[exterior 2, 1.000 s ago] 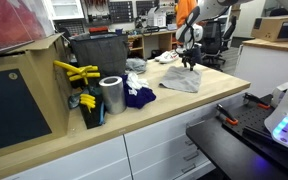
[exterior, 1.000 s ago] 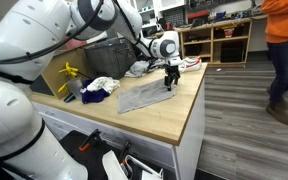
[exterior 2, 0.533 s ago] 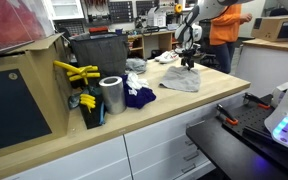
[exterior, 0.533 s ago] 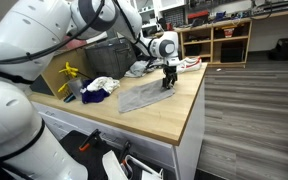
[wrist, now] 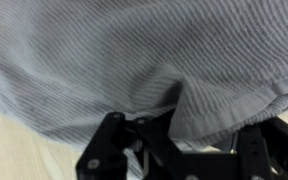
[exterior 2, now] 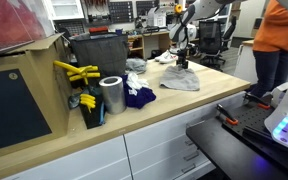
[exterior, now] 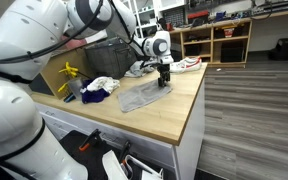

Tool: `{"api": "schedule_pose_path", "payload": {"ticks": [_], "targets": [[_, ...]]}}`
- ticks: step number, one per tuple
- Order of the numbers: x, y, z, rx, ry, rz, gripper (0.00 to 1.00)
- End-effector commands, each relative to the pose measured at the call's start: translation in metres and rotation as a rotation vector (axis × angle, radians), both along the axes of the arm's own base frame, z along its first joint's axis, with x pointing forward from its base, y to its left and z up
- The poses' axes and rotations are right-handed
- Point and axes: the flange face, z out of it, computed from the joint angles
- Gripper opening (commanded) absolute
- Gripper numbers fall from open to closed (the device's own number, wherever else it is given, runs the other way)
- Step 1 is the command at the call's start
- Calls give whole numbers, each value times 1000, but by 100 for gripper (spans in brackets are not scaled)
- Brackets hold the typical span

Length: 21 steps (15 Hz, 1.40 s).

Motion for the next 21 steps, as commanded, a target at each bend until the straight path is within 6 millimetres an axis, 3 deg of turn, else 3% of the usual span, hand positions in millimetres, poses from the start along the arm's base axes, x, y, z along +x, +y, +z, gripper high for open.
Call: {"api": "schedule_pose_path", "payload": {"ticks": [1, 8, 21], "targets": [[-8, 25, 26, -48, -23, 74, 0], [-25, 58, 62, -169, -63, 201, 0], [-83, 128, 87, -308, -118, 444, 0]]}}
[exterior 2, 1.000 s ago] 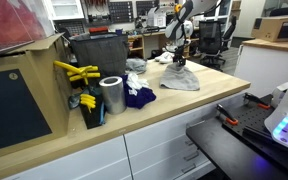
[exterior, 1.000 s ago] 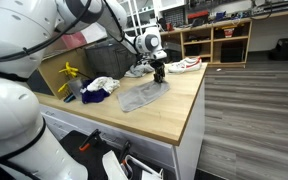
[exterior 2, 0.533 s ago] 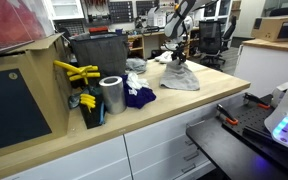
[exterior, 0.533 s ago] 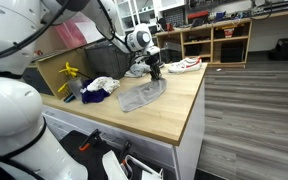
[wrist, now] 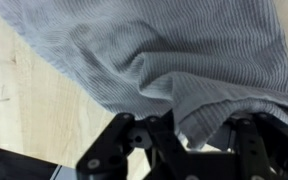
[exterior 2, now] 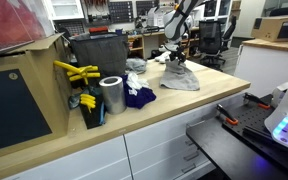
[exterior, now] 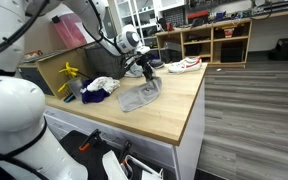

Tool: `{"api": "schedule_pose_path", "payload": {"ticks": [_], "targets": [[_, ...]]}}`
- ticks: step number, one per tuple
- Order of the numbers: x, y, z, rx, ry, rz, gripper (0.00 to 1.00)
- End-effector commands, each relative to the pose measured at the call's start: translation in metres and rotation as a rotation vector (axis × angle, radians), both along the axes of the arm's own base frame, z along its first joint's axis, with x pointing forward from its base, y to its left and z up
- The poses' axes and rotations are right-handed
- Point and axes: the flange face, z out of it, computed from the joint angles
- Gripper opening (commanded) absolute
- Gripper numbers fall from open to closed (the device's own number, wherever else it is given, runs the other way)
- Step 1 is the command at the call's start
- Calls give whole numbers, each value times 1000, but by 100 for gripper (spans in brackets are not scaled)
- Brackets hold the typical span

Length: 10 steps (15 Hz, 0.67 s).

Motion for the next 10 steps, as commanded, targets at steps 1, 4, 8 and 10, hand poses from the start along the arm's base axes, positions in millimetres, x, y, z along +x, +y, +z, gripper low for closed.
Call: {"api": "schedule_pose_path", "payload": {"ticks": [1, 4, 8, 10], "targets": [[-25, 16, 19, -20, -39, 39, 0], [-39, 30, 29, -35, -53, 82, 0], [-56, 49, 34, -57, -51, 143, 0], [-65, 60, 34, -70, -47, 178, 0]]}}
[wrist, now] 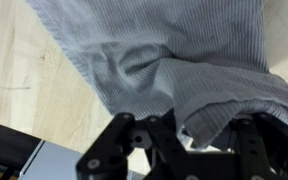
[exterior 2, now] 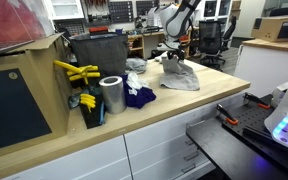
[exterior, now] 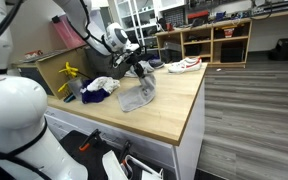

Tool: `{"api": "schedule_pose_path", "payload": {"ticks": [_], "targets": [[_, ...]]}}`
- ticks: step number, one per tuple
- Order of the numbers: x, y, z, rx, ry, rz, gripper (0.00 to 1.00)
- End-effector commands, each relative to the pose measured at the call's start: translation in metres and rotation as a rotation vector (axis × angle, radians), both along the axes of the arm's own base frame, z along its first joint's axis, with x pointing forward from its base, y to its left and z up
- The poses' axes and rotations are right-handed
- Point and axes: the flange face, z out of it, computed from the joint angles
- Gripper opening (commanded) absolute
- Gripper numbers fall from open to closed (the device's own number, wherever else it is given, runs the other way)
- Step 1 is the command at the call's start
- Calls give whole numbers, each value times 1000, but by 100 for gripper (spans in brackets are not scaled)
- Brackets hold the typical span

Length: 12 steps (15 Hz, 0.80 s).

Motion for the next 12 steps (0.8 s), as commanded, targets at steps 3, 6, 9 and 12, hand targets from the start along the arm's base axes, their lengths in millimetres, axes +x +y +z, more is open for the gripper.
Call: {"api": "schedule_pose_path", "payload": {"ticks": [3, 6, 9, 12], "targets": [[-36, 32, 4, -22, -9, 84, 0], [-54, 51, -1, -39, 3, 145, 0], [-74, 67, -9, -61, 20, 210, 0], [-95, 80, -13, -85, 35, 280, 0]]}}
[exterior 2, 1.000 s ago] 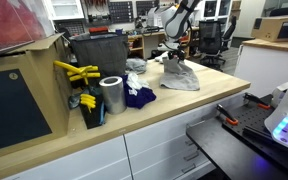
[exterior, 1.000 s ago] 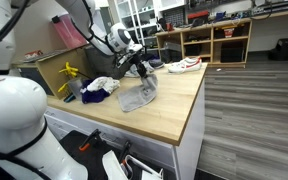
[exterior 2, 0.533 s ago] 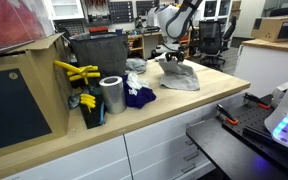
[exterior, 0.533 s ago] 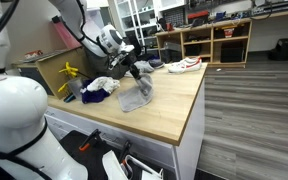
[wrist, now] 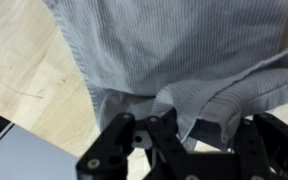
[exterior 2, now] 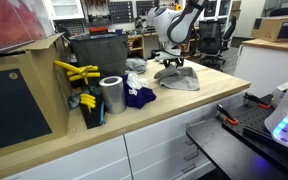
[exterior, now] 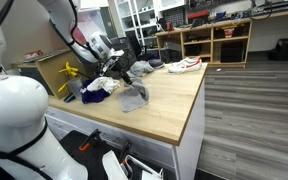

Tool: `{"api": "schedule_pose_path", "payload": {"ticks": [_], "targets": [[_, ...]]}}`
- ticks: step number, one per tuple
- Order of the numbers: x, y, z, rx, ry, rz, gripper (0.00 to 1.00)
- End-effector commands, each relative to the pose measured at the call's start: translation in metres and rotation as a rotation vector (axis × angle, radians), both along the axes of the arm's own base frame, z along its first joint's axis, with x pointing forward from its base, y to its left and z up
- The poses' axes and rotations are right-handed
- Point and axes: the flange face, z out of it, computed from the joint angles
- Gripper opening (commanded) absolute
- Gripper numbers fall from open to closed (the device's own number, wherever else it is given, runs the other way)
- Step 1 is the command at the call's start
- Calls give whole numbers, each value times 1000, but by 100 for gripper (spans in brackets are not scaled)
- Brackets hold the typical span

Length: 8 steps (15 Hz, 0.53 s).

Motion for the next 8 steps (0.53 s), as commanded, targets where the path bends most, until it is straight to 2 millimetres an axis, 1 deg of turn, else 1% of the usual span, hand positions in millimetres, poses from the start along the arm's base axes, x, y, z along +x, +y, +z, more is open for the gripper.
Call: {"api": "schedule_pose_path", "payload": {"ticks": [1, 2, 4, 8], "targets": [[-35, 10, 7, -13, -19, 63, 0], [-52, 7, 11, -23, -20, 80, 0], [-72, 8, 12, -41, -16, 112, 0], [-108, 3, 25, -62, -40, 141, 0]]}}
